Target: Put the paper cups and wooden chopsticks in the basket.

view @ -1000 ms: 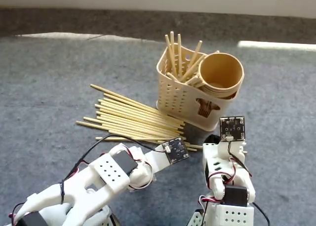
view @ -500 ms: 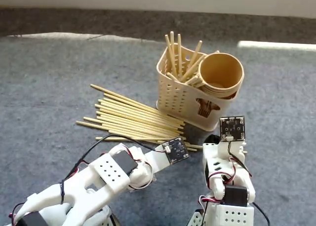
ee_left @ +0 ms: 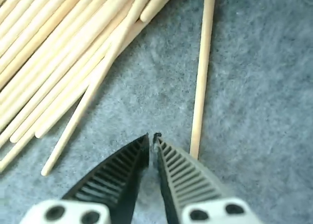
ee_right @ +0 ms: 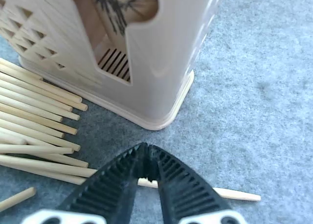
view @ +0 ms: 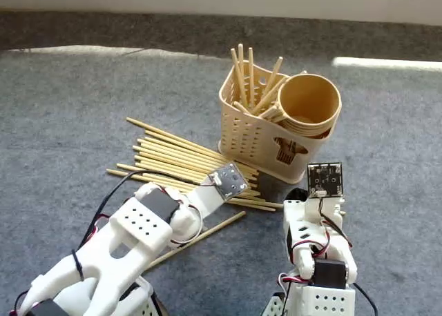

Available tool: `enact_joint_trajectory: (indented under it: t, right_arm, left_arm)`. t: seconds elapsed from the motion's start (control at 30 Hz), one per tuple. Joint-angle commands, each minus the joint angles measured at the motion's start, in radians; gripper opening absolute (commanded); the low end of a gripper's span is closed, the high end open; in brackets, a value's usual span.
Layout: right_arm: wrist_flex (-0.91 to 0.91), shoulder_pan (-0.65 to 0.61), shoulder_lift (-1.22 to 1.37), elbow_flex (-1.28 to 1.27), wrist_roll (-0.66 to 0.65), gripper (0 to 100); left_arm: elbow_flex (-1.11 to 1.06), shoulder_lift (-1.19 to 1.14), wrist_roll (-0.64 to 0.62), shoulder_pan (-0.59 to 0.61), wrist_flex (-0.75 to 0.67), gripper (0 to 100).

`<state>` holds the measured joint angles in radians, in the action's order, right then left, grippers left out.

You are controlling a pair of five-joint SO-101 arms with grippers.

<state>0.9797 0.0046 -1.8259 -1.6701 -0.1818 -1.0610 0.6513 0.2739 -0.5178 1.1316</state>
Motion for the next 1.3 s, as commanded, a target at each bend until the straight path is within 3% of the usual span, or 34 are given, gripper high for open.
enact_joint_trajectory:
  t: [0.0, 0.07, 0.23, 0.4, 0.57, 0.73, 0.97, 1.27]
  right_arm:
    - [0.005, 0.01, -0.008, -0.134, -0.009, 1.2]
    - [0.005, 0.01, -0.008, -0.134, -0.009, 1.2]
    - [0.005, 0.01, -0.008, -0.134, -0.009, 1.2]
    - [0.005, 0.01, -0.008, -0.134, -0.009, 1.2]
    - [0.005, 0.01, -0.008, -0.134, -0.009, 1.2]
    - [0.005, 0.01, -0.008, -0.134, -0.009, 1.2]
    - [0.005, 0.01, -0.008, -0.134, -0.009, 1.2]
    - [0.005, 0.01, -0.008, -0.134, -0.009, 1.2]
  left_arm:
    - [0.035, 0.018, -0.018, -0.064, 0.011, 17]
    - [0.022, 0.016, -0.078, -0.076, 0.003, 19]
    - [-0.001, -0.015, -0.071, -0.082, -0.034, 17]
    - [0.039, -0.237, -0.072, -0.071, -0.104, 16]
    - [0.15, -0.415, -0.072, -0.081, -0.094, 5]
    - [0.156, -0.426, -0.069, -0.077, -0.075, 0]
    - [0.17, -0.156, 0.012, -0.071, 0.068, 0]
    - [0.325, 0.137, 0.023, -0.071, 0.336, 0]
